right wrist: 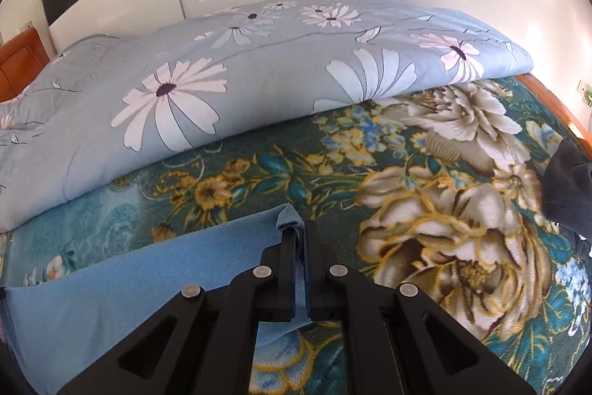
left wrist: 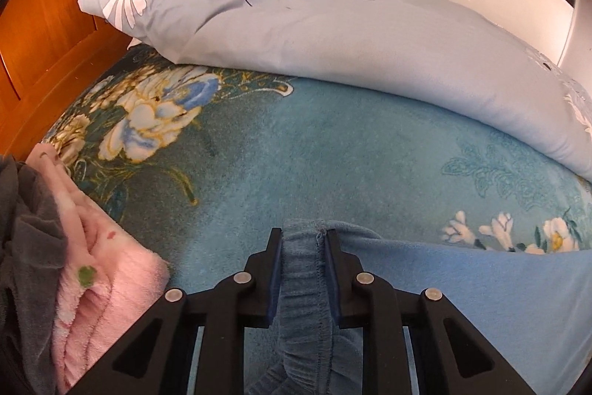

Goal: Fold clothes

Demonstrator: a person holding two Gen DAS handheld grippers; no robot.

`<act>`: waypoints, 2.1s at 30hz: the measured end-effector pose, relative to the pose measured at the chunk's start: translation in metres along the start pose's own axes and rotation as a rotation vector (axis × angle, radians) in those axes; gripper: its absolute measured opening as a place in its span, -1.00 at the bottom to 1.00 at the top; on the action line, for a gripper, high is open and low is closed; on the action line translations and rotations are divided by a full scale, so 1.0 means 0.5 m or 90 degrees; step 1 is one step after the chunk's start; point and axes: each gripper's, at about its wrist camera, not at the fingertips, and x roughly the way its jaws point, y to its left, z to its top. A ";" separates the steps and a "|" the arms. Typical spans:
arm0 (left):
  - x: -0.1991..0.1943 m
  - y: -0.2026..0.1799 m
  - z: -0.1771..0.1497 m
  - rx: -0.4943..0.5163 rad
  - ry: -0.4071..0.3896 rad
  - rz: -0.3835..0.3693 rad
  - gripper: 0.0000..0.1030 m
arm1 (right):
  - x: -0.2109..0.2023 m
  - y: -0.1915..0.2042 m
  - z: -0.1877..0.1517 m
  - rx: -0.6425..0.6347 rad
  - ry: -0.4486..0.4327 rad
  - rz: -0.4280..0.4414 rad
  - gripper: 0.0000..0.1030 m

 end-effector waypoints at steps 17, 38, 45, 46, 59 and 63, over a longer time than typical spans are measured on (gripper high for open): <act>-0.181 0.030 -0.108 0.058 -0.011 -0.003 -0.01 | -0.133 -0.001 -0.048 -0.037 -0.023 0.024 0.01; -0.191 0.121 -0.320 -0.042 0.043 -0.067 -0.07 | -0.531 -0.195 -0.744 0.007 0.193 0.205 0.01; -0.194 0.142 -0.332 -0.075 0.038 -0.093 -0.15 | -0.535 -0.124 -0.780 -0.023 0.202 0.280 0.02; -0.195 0.143 -0.333 -0.075 0.038 -0.096 -0.15 | -0.535 -0.111 -0.782 -0.042 0.199 0.271 0.02; -0.191 0.191 -0.330 -0.155 0.052 -0.181 -0.15 | -0.573 -0.101 -0.680 -0.100 0.110 0.220 -0.89; -0.185 0.201 -0.329 -0.183 0.047 -0.200 -0.15 | -0.605 -0.152 -0.577 -0.074 0.019 0.171 -0.89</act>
